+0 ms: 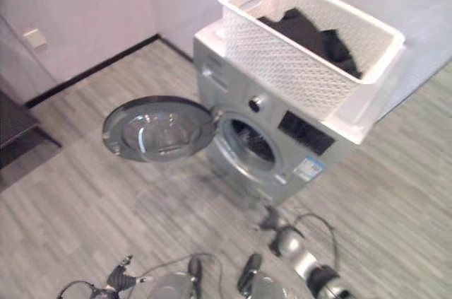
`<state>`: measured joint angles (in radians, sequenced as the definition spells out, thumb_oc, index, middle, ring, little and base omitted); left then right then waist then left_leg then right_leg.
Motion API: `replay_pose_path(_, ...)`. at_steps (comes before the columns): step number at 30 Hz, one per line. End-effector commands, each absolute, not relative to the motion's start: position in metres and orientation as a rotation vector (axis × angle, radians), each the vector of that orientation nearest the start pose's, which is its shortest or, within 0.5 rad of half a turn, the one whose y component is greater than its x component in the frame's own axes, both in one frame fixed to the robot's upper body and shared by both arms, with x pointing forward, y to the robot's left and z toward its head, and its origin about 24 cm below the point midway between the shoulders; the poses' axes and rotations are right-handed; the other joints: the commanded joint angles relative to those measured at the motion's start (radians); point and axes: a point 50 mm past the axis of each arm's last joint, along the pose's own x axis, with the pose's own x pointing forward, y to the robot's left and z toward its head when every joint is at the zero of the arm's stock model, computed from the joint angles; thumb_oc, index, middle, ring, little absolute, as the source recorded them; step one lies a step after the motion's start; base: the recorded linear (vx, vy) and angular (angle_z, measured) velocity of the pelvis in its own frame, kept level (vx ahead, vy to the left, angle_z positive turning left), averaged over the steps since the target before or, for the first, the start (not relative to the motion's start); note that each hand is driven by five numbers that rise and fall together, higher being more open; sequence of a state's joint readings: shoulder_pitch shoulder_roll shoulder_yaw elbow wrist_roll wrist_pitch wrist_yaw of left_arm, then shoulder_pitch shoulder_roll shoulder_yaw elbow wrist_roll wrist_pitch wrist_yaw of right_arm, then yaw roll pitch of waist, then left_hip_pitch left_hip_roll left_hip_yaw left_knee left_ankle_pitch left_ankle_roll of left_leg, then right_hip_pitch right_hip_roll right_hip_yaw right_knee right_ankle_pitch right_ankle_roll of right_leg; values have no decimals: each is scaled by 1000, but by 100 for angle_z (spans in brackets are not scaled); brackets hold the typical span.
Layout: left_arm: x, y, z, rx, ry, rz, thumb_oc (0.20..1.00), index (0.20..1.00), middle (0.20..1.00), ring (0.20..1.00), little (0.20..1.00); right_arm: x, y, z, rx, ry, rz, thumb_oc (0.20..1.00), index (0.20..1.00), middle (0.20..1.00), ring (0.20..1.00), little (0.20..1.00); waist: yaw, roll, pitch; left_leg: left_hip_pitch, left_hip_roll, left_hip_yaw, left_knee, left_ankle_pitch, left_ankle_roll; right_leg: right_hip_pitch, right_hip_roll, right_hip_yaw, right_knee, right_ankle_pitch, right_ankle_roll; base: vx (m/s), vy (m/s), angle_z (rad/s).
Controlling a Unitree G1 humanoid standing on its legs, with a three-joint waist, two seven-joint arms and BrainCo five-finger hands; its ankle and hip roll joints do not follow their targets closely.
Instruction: Grab the laundry basket,head to the washer,open it,put in the laundry and shut it.
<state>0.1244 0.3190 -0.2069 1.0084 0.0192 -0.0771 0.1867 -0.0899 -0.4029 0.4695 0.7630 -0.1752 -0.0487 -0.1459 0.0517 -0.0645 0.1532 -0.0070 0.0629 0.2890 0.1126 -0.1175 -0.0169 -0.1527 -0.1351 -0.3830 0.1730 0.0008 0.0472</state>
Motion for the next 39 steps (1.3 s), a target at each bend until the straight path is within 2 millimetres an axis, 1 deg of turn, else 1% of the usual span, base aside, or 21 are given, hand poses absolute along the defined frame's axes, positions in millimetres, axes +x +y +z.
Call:
replay_pose_path(1,108,232,-147,475,999,64,1000,1000,1000,1000,1000,238,-209,-69,-820,473,236,1000,1000,1000,1000,1000,25,45,26,-98,-19,-84,239,-35,13,85,31,29,-155,-9,42,142,-152,-17)
replay_pose_path(2,109,232,-148,467,1008,82,1000,1000,1000,1000,1000,231,-219,-74,-818,509,210,1000,1000,1000,1000,1000,18,44,27,-106,-13,-100,310,-17,-5,101,45,48,-159,-16,32,93,-108,-38)
replay_pose_path(4,109,231,-149,467,1007,81,1000,1000,1000,1000,1000,231,-219,-74,-818,509,209,1000,1000,1000,1000,1000,19,46,29,-107,-10,-100,316,-20,-6,102,48,48,-159,-16,31,90,-42,-82)
replay_pose_path(5,107,228,-154,421,1058,124,1000,1000,1000,1000,1000,215,-239,-86,-849,610,177,1000,1000,1000,1000,1000,14,48,29,-132,-36,-204,363,63,-39,134,73,117,-169,-30,5,165,-22,-84)
replay_pose_path(6,105,229,-155,416,1072,132,1000,1000,1000,1000,1000,208,-245,-91,-853,649,165,1000,1000,1000,1000,1000,3,47,22,-146,-23,-204,337,69,-38,141,73,125,-175,-35,5,268,1,-92)
replay_pose_path(7,104,236,-155,423,1093,150,1000,1000,1000,1000,1000,195,-258,-98,-858,717,131,1000,1000,1000,1000,1000,-18,44,16,-167,22,-190,278,72,-34,145,69,146,-167,-49,9,147,23,-112)
replay_pose_path(10,104,243,-153,425,1096,174,1000,1000,1000,1000,1000,189,-267,-99,-877,749,109,1000,1000,1000,1000,1000,-19,45,20,-179,41,-213,221,79,-32,154,74,173,-158,-63,10,140,44,-68)
replay_pose_path(12,100,248,-154,412,1128,200,1000,1000,1000,1000,1000,178,-279,-103,-896,800,83,1000,1000,1000,1000,1000,-31,64,19,-191,94,-257,100,164,-56,166,88,203,-147,-81,16,174,120,-23)
replay_pose_path(14,96,252,-154,415,1151,209,1000,1000,1000,1000,1000,170,-288,-104,-890,835,45,1000,1000,1000,1000,1000,-45,80,26,-181,142,-253,24,227,-79,181,91,213,-131,-100,20,137,120,-35)
replay_pose_path(16,95,257,-153,430,1163,212,1000,1000,1000,1000,1000,168,-294,-102,-879,843,13,1000,1000,1000,1000,1000,-50,85,29,-192,155,-281,31,241,-89,182,91,235,-99,-119,24,143,170,-46)
replay_pose_path(17,92,261,-153,424,1176,225,1000,1000,1000,1000,1000,172,-293,-101,-865,833,10,1000,1000,1000,1000,1000,-54,84,27,-159,139,-292,51,198,-86,179,88,255,-75,-126,30,191,246,-88)
replay_pose_path(18,88,263,-154,422,1188,235,1000,1000,1000,1000,1000,170,-293,-102,-852,839,4,1000,1000,1000,1000,1000,-51,81,18,-158,119,-326,84,175,-85,176,87,272,-71,-124,33,87,135,-120)
replay_pose_path(19,88,263,-154,422,1188,235,1000,1000,1000,1000,1000,170,-293,-102,-852,839,4,1000,1000,1000,1000,1000,-51,82,18,-158,119,-327,84,175,-85,176,87,272,-71,-124,33,130,178,-116)
replay_pose_path(20,87,265,-154,416,1193,246,1000,1000,1000,1000,1000,165,-297,-103,-832,853,-14,1000,1000,1000,1000,1000,-57,81,9,-154,100,-334,99,143,-82,177,76,281,-54,-133,39,71,105,-49)
replay_pose_path(23,87,265,-154,416,1193,246,1000,1000,1000,1000,1000,165,-297,-103,-832,853,-14,1000,1000,1000,1000,1000,-57,81,9,-154,100,-334,100,143,-82,176,76,281,-53,-133,39,102,240,11)
replay_pose_path(24,77,285,-149,461,1233,256,1000,1000,1000,1000,1000,140,-301,-114,-747,956,-46,1000,1000,1000,1000,1000,-55,47,-31,-89,41,-276,95,51,-34,184,4,310,-40,-110,95,238,619,-9)
replay_pose_path(29,77,286,-149,462,1233,257,1000,1000,1000,1000,1000,140,-301,-114,-747,957,-46,1000,1000,1000,1000,1000,-53,45,-31,-88,40,-274,95,50,-33,184,3,312,-40,-110,96,49,150,-34)
replay_pose_path(30,77,294,-146,488,1234,266,1000,1000,1000,1000,1000,139,-297,-117,-729,966,-31,1000,1000,1000,1000,1000,-50,34,-35,-81,29,-264,89,42,-22,170,-10,322,-34,-99,109,-11,340,-5)
replay_pose_path(32,74,321,-135,552,1254,304,1000,1000,1000,1000,1000,146,-287,-119,-712,957,10,1000,1000,1000,1000,1000,-30,-12,-41,-55,3,-251,10,51,9,135,-32,321,-18,-62,145,-47,425,-3)
replay_pose_path(36,61,339,-128,566,1296,354,1000,1000,1000,1000,1000,150,-286,-117,-706,941,9,1000,1000,1000,1000,1000,-23,-41,-57,-24,-9,-248,-79,77,25,123,-41,320,-18,-41,161,-11,116,-5)
replay_pose_path(39,60,351,-122,599,1296,375,1000,1000,1000,1000,1000,152,-287,-115,-705,931,-3,1000,1000,1000,1000,1000,-20,-58,-59,-15,-17,-254,-103,84,30,119,-48,320,-18,-29,167,5,72,0)
